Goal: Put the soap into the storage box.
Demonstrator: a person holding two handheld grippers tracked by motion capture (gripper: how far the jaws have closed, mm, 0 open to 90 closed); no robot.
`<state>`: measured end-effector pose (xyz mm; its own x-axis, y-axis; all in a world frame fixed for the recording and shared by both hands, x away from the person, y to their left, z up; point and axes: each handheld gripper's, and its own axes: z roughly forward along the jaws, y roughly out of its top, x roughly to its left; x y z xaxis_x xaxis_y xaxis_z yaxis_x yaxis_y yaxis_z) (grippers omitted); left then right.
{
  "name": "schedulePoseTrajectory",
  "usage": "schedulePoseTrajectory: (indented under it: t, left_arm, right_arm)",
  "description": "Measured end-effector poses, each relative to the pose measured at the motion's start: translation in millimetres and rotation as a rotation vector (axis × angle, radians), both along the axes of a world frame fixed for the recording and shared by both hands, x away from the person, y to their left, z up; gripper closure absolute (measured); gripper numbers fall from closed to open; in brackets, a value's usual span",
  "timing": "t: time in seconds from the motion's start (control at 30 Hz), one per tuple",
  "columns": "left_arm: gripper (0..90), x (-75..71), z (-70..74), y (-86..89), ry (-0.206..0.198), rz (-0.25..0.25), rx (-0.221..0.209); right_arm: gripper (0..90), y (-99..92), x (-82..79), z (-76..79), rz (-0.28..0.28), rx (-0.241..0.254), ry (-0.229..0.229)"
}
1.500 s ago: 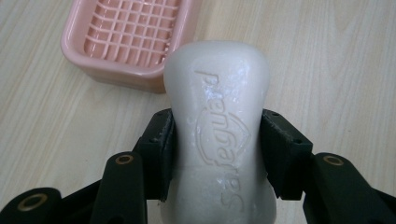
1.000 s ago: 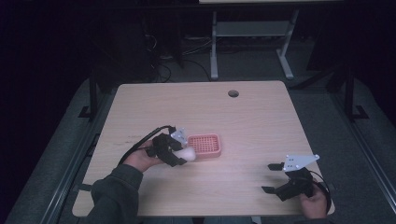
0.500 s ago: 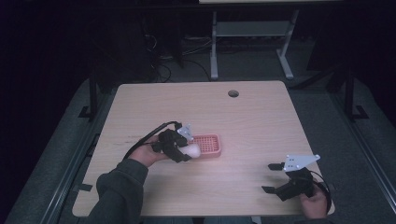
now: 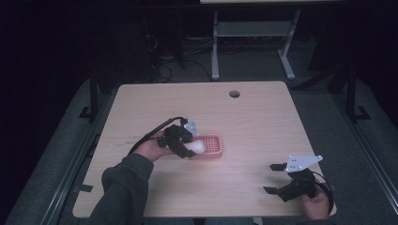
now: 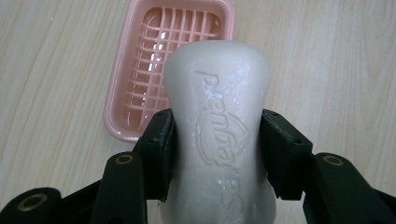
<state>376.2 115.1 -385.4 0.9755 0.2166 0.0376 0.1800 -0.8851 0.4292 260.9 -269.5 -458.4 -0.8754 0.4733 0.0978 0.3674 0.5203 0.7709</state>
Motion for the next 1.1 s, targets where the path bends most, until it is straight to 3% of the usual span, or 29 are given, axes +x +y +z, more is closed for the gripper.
schedulePoseTrajectory:
  t: [0.33,0.6,0.93,1.1]
  left_arm:
    - [49.2,15.2,-6.0,-6.5,0.017,0.013,0.003]
    - [49.2,20.8,-5.3,-19.9,0.007,-0.006,0.005]
    - [49.2,28.6,-12.0,-26.5,0.023,0.003,-0.009]
    - [49.2,31.6,-14.0,-32.5,0.017,-0.004,0.009]
  right_arm:
    - [14.1,-1.6,-0.2,-0.1,-0.001,0.005,0.0]
    - [14.1,-1.4,-0.2,-0.1,0.001,0.006,0.0]
    - [14.0,-3.8,-0.8,0.6,-0.007,0.012,-0.005]
    - [14.1,-3.2,-0.7,0.2,-0.005,0.01,0.0]
